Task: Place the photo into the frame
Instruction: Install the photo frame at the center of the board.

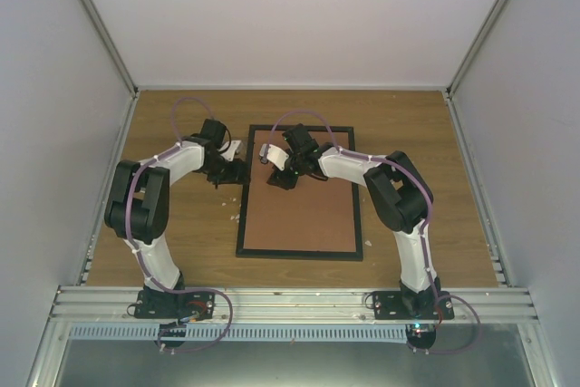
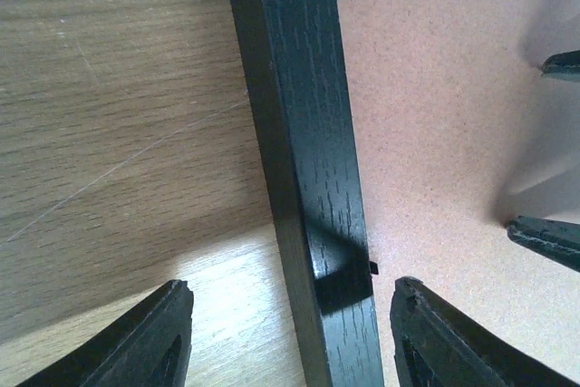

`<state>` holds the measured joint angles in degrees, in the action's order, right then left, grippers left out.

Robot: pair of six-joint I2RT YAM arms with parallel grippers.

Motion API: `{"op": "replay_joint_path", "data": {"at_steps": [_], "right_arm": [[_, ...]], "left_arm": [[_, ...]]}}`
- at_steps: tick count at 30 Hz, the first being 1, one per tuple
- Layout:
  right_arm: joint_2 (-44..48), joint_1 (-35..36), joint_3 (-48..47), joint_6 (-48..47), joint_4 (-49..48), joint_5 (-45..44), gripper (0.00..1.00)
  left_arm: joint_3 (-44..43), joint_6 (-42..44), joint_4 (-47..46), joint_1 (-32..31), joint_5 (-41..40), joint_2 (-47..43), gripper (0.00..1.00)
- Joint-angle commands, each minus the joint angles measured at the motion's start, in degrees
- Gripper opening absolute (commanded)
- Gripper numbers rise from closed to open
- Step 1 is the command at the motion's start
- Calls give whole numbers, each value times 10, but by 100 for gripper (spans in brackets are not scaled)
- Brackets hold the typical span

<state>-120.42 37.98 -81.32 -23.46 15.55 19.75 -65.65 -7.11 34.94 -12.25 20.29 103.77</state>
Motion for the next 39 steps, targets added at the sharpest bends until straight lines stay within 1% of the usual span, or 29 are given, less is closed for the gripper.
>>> {"op": "replay_joint_path", "data": {"at_steps": [1, 11, 16, 39], "right_arm": [[-18, -2, 22, -3, 63, -22, 55], [-20, -3, 22, -3, 63, -23, 55], [-21, -3, 22, -3, 63, -23, 55], [-24, -3, 21, -1, 64, -19, 55]], "left_arm": [[4, -9, -15, 4, 15, -16, 61], [2, -11, -12, -1, -5, 14, 61], [1, -16, -13, 0, -27, 26, 58], [-11, -23, -4, -6, -60, 98, 51]]}}
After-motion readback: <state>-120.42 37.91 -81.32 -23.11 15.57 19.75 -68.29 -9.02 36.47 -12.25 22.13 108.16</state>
